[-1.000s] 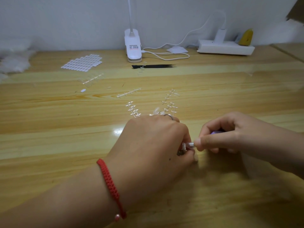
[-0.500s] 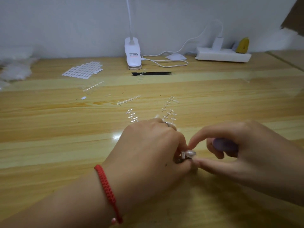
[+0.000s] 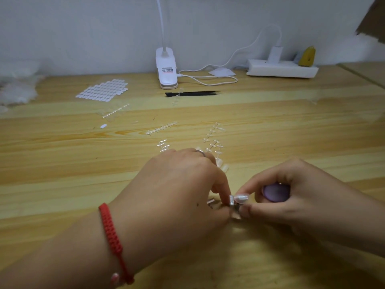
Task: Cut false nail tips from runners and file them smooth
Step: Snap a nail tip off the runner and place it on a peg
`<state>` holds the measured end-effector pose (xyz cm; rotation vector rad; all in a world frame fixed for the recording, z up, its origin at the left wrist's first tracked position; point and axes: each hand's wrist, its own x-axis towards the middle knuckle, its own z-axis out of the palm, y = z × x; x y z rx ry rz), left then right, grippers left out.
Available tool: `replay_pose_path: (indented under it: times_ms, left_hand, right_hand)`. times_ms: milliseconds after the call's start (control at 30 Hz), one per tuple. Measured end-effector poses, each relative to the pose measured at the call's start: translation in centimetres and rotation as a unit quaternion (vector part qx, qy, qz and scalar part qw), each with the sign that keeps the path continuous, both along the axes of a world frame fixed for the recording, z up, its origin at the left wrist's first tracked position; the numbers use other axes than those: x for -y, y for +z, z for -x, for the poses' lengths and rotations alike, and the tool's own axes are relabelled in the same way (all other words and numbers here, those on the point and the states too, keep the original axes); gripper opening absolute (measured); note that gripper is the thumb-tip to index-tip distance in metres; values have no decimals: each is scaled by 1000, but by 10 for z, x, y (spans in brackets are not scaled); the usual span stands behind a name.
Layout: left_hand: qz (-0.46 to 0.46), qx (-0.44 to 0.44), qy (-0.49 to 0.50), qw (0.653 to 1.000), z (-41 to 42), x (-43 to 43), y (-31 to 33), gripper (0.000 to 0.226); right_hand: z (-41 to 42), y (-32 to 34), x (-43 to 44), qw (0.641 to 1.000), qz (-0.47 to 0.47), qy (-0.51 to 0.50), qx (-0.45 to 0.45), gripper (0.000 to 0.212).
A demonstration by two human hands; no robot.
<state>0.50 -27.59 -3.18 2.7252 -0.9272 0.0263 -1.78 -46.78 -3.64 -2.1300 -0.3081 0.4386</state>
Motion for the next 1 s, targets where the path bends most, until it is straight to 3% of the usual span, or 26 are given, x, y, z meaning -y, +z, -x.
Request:
replay_pose_path:
  times_ms: [300, 533, 700, 933, 1000]
  left_hand:
    - [15, -8, 17, 1000, 1, 3, -1, 32]
    - [5, 4, 14, 1000, 0, 3, -3, 27]
    - [-9, 4, 11, 1000, -1, 2, -2, 33]
    - [-13, 18, 20, 1000, 1, 5, -3, 32]
    - [-10, 17, 26, 999, 1, 5, -3, 34]
  right_hand:
    - [0, -3, 3, 999, 13, -26, 32, 37]
    - [3, -8, 0, 997, -3, -53, 55, 20]
    - [5, -8, 1, 998, 1, -33, 48, 30]
    - [6, -6, 0, 999, -14, -34, 31, 19]
    - [6, -6, 1, 999, -13, -31, 31, 24]
